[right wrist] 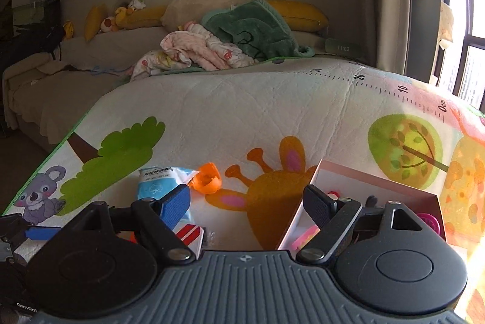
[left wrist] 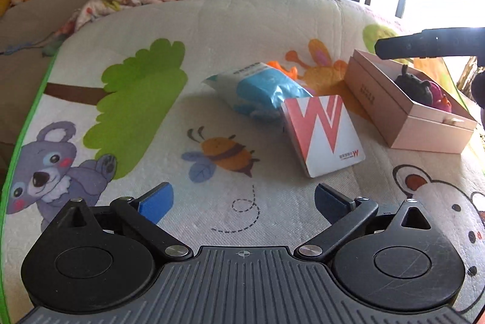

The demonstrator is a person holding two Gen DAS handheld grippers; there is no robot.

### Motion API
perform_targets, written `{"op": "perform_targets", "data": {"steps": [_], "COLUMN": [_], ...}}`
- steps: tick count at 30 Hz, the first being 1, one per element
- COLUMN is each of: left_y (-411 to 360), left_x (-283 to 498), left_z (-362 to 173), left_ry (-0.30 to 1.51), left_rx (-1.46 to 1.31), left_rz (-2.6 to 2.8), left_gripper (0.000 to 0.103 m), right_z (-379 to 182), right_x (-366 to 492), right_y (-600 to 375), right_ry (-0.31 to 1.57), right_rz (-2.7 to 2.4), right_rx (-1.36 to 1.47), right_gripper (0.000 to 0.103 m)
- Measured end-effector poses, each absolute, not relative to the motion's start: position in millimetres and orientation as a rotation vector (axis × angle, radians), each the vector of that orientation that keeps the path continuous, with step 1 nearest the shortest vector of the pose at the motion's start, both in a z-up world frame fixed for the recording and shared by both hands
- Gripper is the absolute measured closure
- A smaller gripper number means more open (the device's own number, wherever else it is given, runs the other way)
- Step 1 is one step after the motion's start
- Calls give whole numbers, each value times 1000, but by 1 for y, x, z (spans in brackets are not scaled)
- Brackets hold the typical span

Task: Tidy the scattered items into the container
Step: 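Grasp the white card with red W with the right gripper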

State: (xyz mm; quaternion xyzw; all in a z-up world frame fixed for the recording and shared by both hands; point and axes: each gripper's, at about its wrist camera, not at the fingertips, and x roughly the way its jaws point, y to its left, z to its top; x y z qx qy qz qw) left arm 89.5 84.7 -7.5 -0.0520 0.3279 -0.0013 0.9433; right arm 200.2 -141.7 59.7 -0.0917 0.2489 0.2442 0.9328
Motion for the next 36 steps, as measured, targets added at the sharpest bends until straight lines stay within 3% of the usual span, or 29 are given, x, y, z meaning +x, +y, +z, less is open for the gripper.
{"op": "perform_targets", "data": {"steps": [11,18,22,36], "left_y": [113,114,107,79], "left_x": [54,49,47,53], "left_z": [-1,-5,-5,-2], "left_ry": [631,643,644,669], "left_rx": [-179,-205,-200,-157], "left_rz": [49,36,18,-41], "left_gripper": [0,0,0,0], "right_z": [5,-19,-23,5], "right_x": [170,188,187,96], "right_y": [-61,-46,-47,-141], "right_ry": [613,671,706,684], "right_rz": [534,469,487,484], "right_rx": [-340,-319,-319,-291], "right_gripper": [9,9,19,20]}}
